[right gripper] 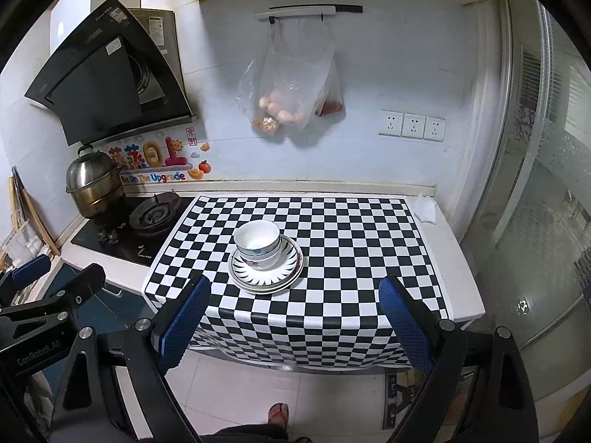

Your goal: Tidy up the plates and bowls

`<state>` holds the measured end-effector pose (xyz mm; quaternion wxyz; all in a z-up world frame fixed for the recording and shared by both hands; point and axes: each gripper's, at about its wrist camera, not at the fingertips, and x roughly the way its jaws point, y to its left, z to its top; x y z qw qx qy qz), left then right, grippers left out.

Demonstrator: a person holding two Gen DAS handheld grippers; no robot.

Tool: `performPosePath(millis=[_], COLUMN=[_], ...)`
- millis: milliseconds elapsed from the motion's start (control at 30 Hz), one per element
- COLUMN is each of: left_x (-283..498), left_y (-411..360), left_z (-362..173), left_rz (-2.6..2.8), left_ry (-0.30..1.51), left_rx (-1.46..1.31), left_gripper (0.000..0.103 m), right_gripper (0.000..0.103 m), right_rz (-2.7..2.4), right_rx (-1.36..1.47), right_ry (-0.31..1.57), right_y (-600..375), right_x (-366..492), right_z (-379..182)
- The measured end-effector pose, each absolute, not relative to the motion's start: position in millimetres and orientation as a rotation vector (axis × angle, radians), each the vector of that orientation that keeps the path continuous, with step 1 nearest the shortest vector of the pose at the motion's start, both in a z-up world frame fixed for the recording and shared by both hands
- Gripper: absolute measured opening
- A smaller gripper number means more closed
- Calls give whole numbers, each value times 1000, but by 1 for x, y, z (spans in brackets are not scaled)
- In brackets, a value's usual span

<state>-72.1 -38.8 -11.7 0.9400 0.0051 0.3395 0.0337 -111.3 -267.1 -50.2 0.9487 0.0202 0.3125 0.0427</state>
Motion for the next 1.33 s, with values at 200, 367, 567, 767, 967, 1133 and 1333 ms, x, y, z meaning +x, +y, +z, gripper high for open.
performPosePath(millis=[200,367,567,767,967,1133,1333], left_x=[-73,-74,-77,-78,-78,-80,-82], left_y=[-39,-39,-37,-37,-36,-36,-33], left_z=[-9,-8,-7,-9,-10,-12,-13], left_rz=[70,76,85,87,90,96,101], left_ry=[688,686,685,690,690,689,688], left_rx=[11,7,-2,-4,-7,-8,-11], left_gripper=[100,100,100,100,100,100,100], right_gripper=[95,95,95,95,95,95,95], right_rz=[81,81,80,78,76,75,77], right_rx=[34,30,26,24,20,19,17], right_ry=[625,631,634,636,637,636,638], right_y=[-267,-267,-268,-271,-271,-273,-272], right_x=[-111,-110,-109,-105,-105,-104,-105], right_z=[-45,-44,-44,-46,-47,-48,-48])
